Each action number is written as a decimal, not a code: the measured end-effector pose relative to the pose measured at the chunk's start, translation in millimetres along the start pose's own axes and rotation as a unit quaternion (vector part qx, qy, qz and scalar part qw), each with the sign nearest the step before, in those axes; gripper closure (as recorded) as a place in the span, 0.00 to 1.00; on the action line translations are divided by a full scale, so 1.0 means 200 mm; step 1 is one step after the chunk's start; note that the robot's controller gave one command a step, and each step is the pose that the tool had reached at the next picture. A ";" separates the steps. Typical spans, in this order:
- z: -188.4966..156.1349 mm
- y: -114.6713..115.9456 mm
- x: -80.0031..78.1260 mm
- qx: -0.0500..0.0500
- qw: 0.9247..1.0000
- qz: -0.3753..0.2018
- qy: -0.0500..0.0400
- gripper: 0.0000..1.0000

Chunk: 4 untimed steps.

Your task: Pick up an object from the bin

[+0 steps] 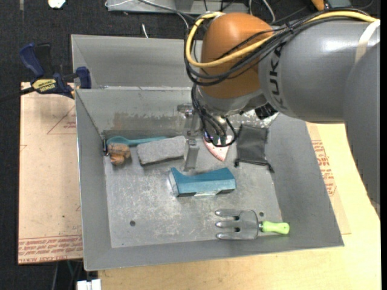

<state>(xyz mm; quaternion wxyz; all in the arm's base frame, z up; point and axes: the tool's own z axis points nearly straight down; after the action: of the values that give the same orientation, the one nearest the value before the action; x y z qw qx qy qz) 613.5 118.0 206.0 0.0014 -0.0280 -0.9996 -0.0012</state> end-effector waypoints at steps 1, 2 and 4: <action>0.01 -0.11 -0.08 -0.001 0.999 0.031 -0.003 0.00; 0.40 -0.33 0.15 -0.001 0.999 0.046 -0.003 0.00; 0.52 -0.19 0.20 -0.002 0.997 0.076 -0.003 0.00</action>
Offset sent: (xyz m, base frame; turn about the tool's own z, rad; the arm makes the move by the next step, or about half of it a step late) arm -0.0495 -0.0792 -0.1013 0.0980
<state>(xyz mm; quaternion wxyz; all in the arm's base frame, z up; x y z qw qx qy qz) 571.3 81.9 102.1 -0.0014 -0.1042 -0.9946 -0.0029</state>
